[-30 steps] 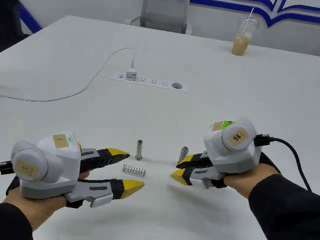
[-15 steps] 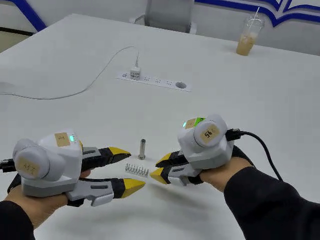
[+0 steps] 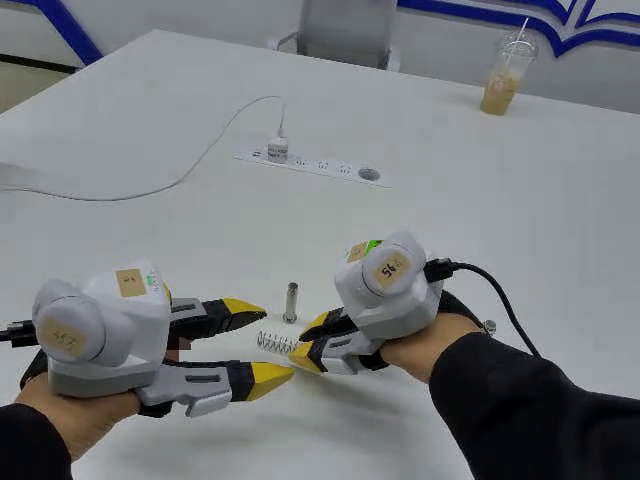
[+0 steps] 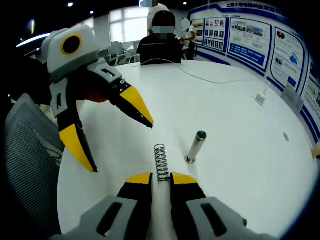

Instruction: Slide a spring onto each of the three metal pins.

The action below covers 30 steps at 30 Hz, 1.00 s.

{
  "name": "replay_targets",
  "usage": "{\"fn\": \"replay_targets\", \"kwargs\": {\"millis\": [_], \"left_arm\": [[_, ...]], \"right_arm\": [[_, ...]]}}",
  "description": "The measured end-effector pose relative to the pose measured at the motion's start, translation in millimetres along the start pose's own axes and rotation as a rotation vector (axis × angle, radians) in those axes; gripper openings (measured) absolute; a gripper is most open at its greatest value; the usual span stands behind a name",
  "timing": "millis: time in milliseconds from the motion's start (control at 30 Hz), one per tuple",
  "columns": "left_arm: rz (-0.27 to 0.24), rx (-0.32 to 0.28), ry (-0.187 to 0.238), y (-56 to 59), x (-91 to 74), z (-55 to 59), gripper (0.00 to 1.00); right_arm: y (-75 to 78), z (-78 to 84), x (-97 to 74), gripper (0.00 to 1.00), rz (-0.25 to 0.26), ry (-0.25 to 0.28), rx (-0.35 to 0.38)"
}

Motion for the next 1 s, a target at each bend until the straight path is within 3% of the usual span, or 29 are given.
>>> {"fn": "replay_targets", "kwargs": {"millis": [467,1000], "left_arm": [[0.0,0.003,-0.005,-2.4,-1.3,1.8,0.43],[0.034,0.032,-0.043,3.7,4.7,9.1,0.42]], "right_arm": [[-1.7,2.3,2.0,0.12,-0.005,-0.016,-0.009],[-12.3,-0.6,-28.1,0.11,-0.027,-0.031,-0.043]]}}
Point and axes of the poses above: the centre of the closed fingertips' face, and the gripper's own axes: x roughly forward along the fingers, y roughly to its right, z roughly out of its underside, the point moved 9 cm from there along -x, roughly backward along the fingers, and after that the axes turned 5 degrees about x, right-handed, at the moved point
